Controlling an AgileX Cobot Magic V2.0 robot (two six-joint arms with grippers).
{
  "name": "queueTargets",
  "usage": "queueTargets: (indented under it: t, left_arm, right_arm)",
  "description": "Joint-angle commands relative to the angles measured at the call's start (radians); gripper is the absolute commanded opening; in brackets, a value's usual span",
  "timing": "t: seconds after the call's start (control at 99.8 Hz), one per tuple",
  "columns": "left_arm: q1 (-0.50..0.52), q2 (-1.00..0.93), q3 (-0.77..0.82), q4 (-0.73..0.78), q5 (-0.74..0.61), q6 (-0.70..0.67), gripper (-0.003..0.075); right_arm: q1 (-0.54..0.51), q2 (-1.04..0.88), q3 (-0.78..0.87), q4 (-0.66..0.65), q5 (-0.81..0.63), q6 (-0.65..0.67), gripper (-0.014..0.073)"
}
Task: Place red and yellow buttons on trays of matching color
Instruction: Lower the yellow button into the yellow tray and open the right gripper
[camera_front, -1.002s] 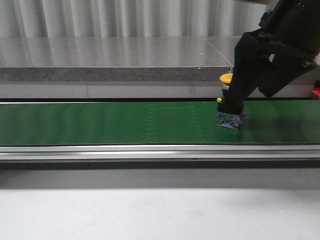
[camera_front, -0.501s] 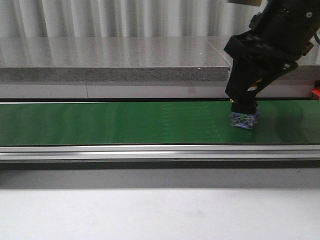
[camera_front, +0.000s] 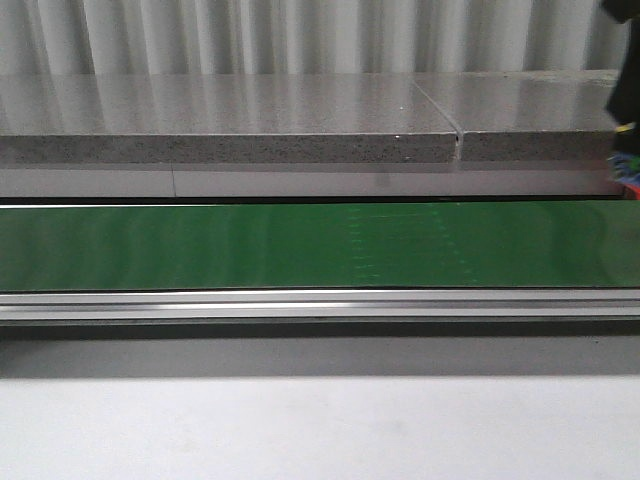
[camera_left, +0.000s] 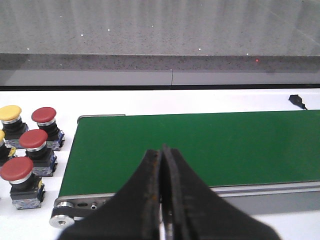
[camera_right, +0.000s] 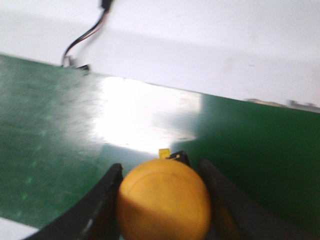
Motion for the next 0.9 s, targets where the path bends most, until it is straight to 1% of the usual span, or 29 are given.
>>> queueTargets:
  t: [0.0, 0.16, 0.271, 0.341, 0.401, 0.511, 0.722, 0.892]
  left_arm:
    - [-0.008, 0.009, -0.027, -0.009, -0.076, -0.003, -0.0021]
    - [-0.008, 0.009, -0.027, -0.009, -0.076, -0.003, -0.0021]
    - [-0.008, 0.009, -0.027, -0.009, -0.076, -0.003, -0.0021]
    - [-0.008, 0.009, -0.027, -0.009, -0.076, -0.003, -0.0021]
    - [-0.008, 0.009, -0.027, -0.009, -0.076, -0.003, -0.0021]
    - [-0.008, 0.009, -0.027, -0.009, -0.076, -0.003, -0.0021]
    - [-0.008, 0.009, -0.027, -0.009, -0.076, -0.003, -0.0021]
    - [-0.008, 0.009, -0.027, -0.009, -0.076, -0.003, -0.0021]
  right_arm:
    - [-0.109, -0.058, -0.034, 0.005, -0.023, 0.05, 0.0116]
    - [-0.325, -0.062, -0.029, 0.005, -0.022, 0.168, 0.0116]
    - [-0.462, -0.062, -0.016, 0.005, -0.044, 0.212, 0.0116]
    - [-0.526, -0.062, 0.0, 0.005, -0.066, 0.25, 0.0116]
    - [-0.561, -0.062, 0.027, 0.005, -0.1, 0.275, 0.0116]
    - [-0.582, -0.057, 0.082, 0.005, -0.157, 0.287, 0.0116]
    - [-0.582, -0.031, 0.204, 0.005, -0.266, 0.289, 0.0116]
    - [-0.582, 0.036, 0.216, 0.005, -0.278, 0.289, 0.0116]
